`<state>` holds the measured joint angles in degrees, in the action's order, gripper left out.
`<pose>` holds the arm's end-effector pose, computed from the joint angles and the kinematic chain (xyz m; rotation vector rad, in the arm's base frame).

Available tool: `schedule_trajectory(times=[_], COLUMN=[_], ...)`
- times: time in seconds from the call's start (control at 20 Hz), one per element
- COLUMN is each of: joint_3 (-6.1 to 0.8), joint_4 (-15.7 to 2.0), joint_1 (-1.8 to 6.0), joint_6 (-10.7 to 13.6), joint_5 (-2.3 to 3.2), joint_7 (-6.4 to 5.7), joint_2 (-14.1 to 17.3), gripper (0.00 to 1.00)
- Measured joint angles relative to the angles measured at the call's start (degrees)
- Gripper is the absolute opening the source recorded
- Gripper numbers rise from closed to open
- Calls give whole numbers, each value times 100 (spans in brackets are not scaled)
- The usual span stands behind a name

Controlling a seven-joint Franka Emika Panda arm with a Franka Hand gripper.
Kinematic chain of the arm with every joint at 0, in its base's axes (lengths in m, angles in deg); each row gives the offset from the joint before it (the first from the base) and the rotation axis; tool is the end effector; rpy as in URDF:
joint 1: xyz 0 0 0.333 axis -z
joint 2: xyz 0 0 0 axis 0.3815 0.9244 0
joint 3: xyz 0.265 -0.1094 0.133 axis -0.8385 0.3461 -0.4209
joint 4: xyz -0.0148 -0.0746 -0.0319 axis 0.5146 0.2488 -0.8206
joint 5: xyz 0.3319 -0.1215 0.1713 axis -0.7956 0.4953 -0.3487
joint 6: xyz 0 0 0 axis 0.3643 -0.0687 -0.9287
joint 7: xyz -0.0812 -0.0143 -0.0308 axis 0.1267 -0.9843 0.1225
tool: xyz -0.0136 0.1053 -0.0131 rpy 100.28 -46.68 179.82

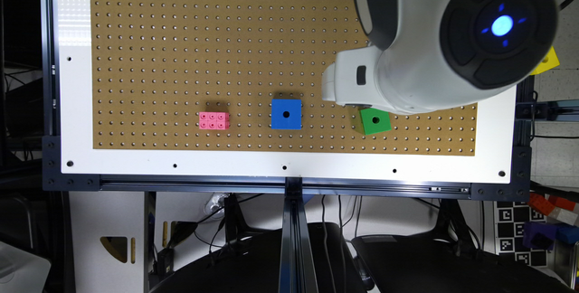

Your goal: Pick up green block.

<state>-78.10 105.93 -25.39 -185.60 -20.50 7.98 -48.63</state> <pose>0.5785 0.1642 0.3171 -2.8454 1.1401 -0.0088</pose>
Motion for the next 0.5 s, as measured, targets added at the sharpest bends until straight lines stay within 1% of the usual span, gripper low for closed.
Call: schedule_trajectory(times=[0.1, 0.2, 0.3, 0.5], joint_3=[-61, -80, -82, -80], joint_4=[-85, -171, -230, -333], joint_1=[-66, -133, -150, -148], joint_6=[6, 6, 3, -3], joint_5=[15, 56, 83, 110], joint_7=[-132, -244, -276, -280], joint_2=[34, 92, 165, 349], gripper=[100, 100, 100, 100])
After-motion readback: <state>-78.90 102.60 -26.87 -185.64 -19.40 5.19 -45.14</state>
